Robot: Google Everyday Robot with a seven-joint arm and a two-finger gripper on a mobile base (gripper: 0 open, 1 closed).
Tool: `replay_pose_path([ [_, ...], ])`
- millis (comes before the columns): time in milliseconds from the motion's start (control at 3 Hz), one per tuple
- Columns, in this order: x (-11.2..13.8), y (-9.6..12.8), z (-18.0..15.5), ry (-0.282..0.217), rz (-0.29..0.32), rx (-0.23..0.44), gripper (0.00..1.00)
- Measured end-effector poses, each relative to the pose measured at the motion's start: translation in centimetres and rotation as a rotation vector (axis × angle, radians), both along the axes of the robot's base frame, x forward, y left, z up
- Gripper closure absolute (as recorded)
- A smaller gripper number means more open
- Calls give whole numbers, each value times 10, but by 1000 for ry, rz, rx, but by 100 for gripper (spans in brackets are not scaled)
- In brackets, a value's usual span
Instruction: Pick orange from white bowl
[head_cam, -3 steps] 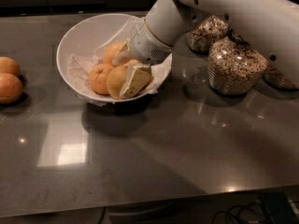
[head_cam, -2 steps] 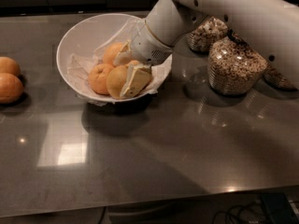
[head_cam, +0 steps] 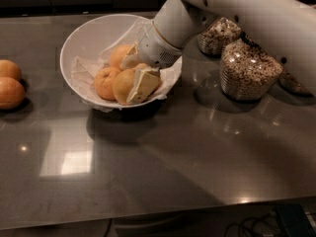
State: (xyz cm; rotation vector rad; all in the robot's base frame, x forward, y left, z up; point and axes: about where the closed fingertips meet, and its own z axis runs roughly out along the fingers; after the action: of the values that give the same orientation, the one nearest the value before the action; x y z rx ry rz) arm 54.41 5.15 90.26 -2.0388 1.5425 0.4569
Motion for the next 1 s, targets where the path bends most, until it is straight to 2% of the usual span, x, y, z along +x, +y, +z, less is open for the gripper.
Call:
replay_pose_path([
  [333,0,0,0,0,0,0,54],
  [1000,0,0,0,0,0,0,100],
])
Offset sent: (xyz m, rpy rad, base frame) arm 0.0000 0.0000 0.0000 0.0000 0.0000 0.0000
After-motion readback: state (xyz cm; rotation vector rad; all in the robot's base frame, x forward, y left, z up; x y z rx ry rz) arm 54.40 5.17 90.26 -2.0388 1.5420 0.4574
